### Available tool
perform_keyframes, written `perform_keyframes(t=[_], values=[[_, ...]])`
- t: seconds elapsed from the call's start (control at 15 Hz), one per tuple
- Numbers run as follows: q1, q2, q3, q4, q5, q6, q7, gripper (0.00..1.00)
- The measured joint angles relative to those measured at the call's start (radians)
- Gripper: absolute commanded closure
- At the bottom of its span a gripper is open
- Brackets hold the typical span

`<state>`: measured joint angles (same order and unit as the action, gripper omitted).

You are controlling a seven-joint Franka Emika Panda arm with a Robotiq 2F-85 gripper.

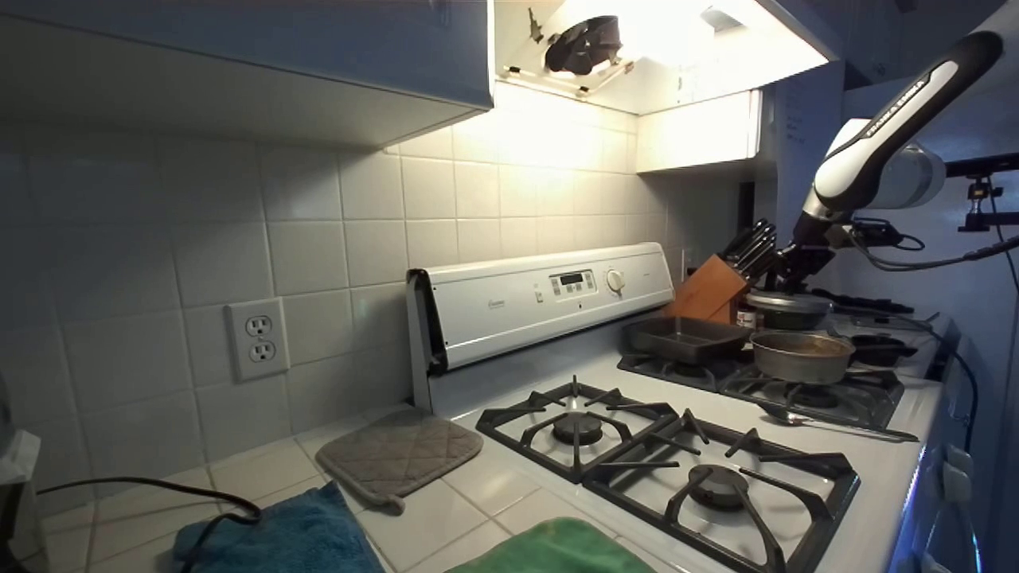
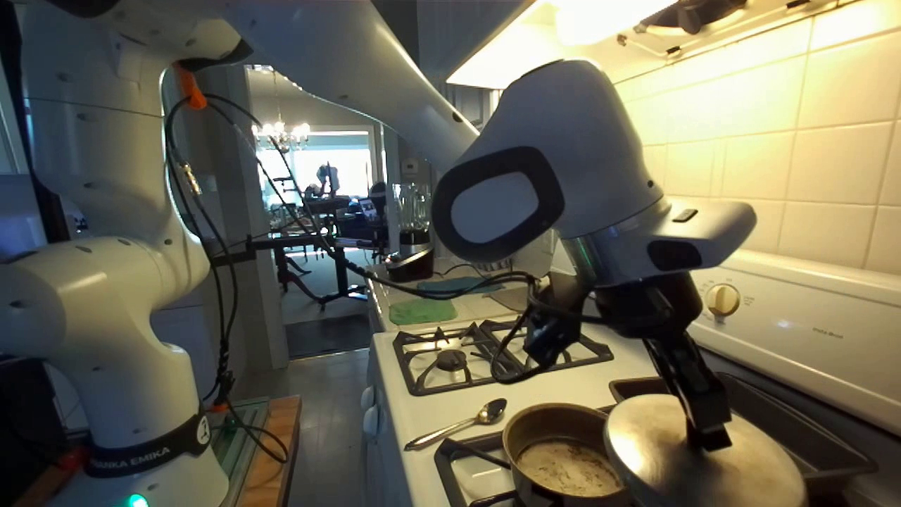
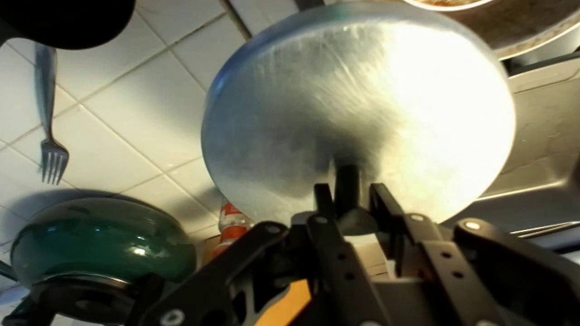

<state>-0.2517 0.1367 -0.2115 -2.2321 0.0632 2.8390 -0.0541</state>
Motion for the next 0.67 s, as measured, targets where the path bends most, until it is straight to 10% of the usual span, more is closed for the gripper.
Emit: perform_keyframes(t=[0.67], values=[[0.071, -0.139, 0.048, -0.188, -0.037, 0.007, -0.142, 0.94]])
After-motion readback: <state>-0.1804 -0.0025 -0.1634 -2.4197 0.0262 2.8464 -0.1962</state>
